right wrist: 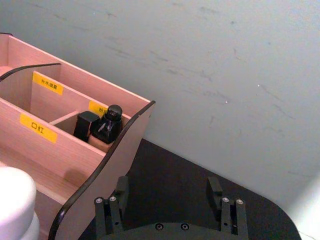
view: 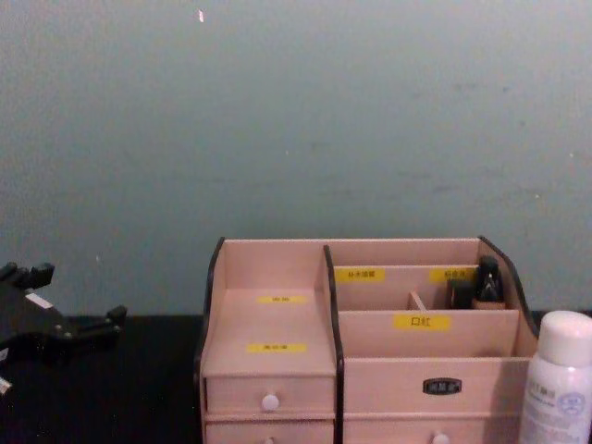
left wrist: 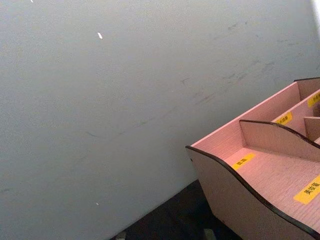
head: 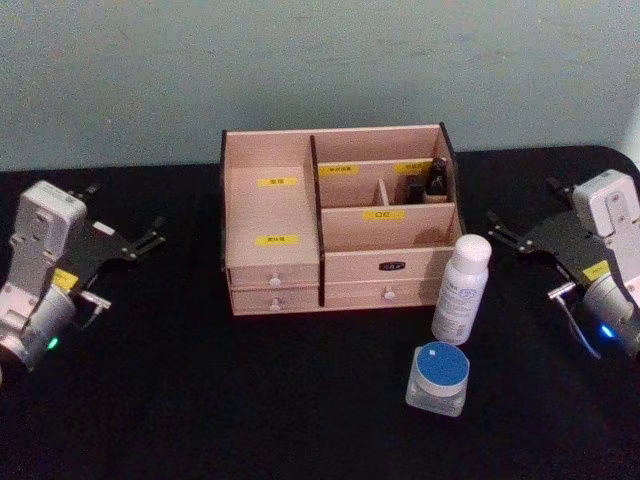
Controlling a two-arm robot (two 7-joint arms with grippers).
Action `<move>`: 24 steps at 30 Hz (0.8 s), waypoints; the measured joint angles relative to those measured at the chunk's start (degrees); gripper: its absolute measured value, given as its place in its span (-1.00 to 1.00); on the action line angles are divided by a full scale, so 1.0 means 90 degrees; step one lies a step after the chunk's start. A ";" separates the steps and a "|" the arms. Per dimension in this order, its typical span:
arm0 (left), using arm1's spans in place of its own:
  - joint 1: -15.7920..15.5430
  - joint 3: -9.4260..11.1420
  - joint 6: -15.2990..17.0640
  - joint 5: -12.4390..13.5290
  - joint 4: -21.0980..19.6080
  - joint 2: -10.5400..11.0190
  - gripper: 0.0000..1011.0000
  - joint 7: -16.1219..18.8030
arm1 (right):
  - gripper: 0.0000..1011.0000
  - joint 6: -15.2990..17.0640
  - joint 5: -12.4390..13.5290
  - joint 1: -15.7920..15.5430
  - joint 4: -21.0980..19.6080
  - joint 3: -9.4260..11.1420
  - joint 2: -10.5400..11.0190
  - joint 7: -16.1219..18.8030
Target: Pick up the facial cleanser and watermelon frost from the table and place them into the tiered storage box.
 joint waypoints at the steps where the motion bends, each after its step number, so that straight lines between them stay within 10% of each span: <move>1: 0.0000 0.0000 0.0000 0.0000 0.0000 0.0000 0.98 0.0000 | 0.98 0.0000 0.0000 0.0000 0.0000 0.0000 0.0000 0.0000; 24: 0.0000 0.0000 0.0000 0.0000 0.0000 0.0000 0.98 0.0000 | 0.98 0.0021 0.0000 -0.0059 -0.0054 0.0066 -0.0004 0.0053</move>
